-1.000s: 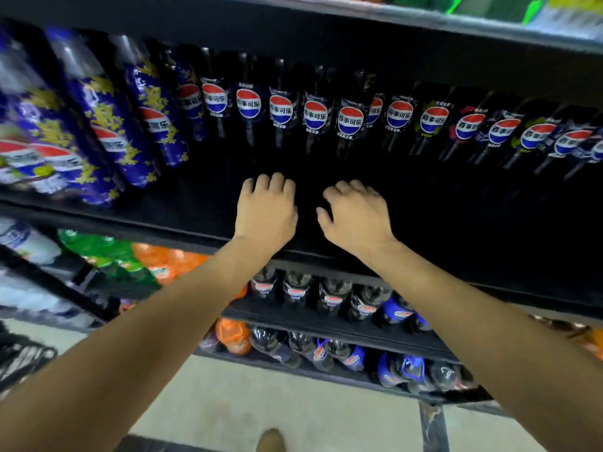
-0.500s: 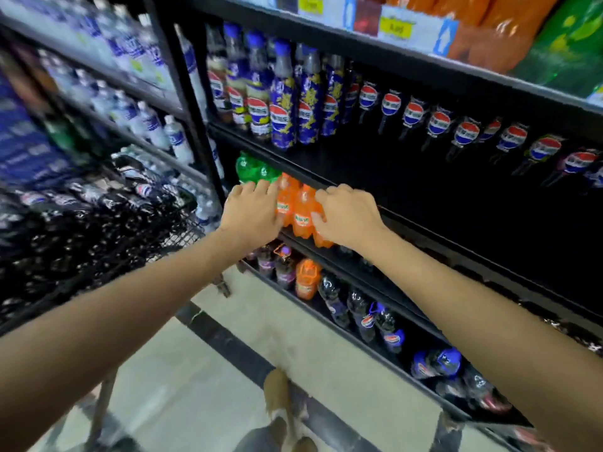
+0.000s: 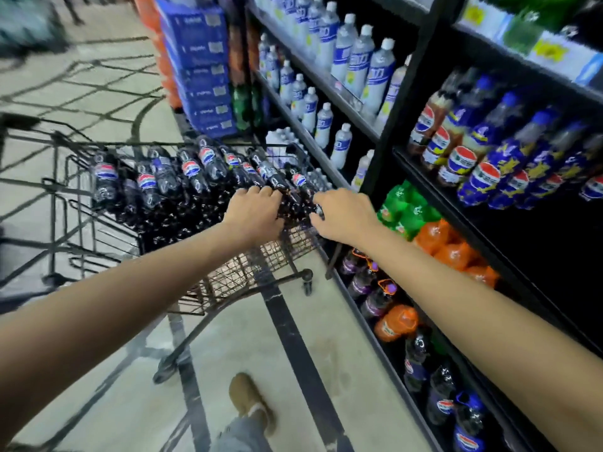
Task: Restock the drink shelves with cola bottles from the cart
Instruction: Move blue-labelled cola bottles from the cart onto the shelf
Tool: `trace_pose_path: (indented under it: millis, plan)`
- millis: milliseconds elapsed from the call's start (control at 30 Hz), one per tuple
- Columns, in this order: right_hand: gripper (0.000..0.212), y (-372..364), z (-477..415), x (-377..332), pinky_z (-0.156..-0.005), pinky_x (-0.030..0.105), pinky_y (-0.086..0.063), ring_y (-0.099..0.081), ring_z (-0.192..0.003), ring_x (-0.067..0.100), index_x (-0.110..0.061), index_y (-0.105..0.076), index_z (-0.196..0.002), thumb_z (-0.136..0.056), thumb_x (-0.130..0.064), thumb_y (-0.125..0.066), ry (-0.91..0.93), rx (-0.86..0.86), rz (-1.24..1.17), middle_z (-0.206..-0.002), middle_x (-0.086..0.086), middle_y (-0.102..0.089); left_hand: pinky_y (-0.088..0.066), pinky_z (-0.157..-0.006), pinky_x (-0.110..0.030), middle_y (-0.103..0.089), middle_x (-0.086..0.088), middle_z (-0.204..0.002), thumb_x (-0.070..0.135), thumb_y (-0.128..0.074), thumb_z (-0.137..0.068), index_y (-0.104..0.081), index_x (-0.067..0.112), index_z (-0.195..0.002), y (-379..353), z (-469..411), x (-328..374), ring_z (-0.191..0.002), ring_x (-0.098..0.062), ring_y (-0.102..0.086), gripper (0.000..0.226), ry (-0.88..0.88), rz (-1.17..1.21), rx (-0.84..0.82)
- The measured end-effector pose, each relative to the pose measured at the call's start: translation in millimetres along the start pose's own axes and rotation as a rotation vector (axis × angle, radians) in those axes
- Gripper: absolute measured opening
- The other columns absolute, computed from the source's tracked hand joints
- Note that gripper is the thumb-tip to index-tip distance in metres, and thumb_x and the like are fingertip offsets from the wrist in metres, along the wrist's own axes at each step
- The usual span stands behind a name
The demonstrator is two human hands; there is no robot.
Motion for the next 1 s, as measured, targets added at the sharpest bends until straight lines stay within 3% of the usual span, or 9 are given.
trace_pose_path:
  millis: [333,433,533,667,1000]
  plan:
    - [0.037,-34.5,-160.6,-112.1,-0.064,0.032,-0.041,-0.061,-0.093,0.027,-0.013,-0.057,-0.12,-0.098,-0.039,-0.044,0.185,-0.086,-0.028,-0.096,0.004,-0.063,-0.044,-0.092,-0.044,-0.054,-0.011,-0.125,0.045,-0.049,-0.092,-0.046,0.01,-0.128,-41.8,-10.2,-190.7,-0.116,-0.031,-0.052,0.05,0.233,0.024,-0.077]
    - [0.031,-43.9,-192.6,-127.9,-0.068,0.034,-0.043,-0.06,-0.094,0.027,-0.014,-0.058,-0.113,-0.097,-0.038,-0.044,0.185,-0.117,-0.067,-0.095,0.004,-0.062,-0.045,-0.091,-0.044,-0.052,-0.011,-0.129,0.049,-0.047,-0.091,-0.045,0.012,-0.132,-47.9,-11.8,-227.4,-0.118,-0.031,-0.052,0.055,0.296,0.036,-0.081]
    - [0.024,-55.1,-221.4,-137.8,-0.066,0.032,-0.038,-0.059,-0.087,0.027,-0.014,-0.055,-0.097,-0.095,-0.036,-0.045,0.189,-0.122,-0.071,-0.085,0.002,-0.056,-0.04,-0.1,-0.045,-0.05,-0.011,-0.133,0.051,-0.045,-0.092,-0.044,0.011,-0.134,-55.7,-20.3,-254.2,-0.123,-0.029,-0.048,0.058,0.337,0.041,-0.09]
    - [0.021,-72.6,-260.0,-143.9,-0.065,0.032,-0.038,-0.058,-0.083,0.024,-0.014,-0.054,-0.091,-0.093,-0.034,-0.046,0.196,-0.144,-0.085,-0.083,0.0,-0.058,-0.04,-0.104,-0.045,-0.052,-0.01,-0.131,0.05,-0.045,-0.092,-0.046,0.011,-0.13,-68.1,-36.8,-280.2,-0.123,-0.028,-0.048,0.054,0.393,0.053,-0.111]
    - [0.02,-115.3,-343.9,-139.4,-0.068,0.032,-0.037,-0.06,-0.093,0.026,-0.013,-0.056,-0.105,-0.092,-0.026,-0.048,0.262,-0.263,-0.026,-0.09,0.003,-0.058,-0.036,-0.108,-0.049,-0.05,-0.01,-0.133,0.047,-0.044,-0.095,-0.043,0.011,-0.132,-110.5,-89.1,-327.6,-0.125,-0.027,-0.048,0.052,0.528,0.001,-0.262]
Point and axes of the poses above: each hand's wrist, its own z-axis away from the middle knuckle, its own y-axis out of the back of the hand, x = y × z, the point moved 10 cm from there along -z, towards the middle knuckle
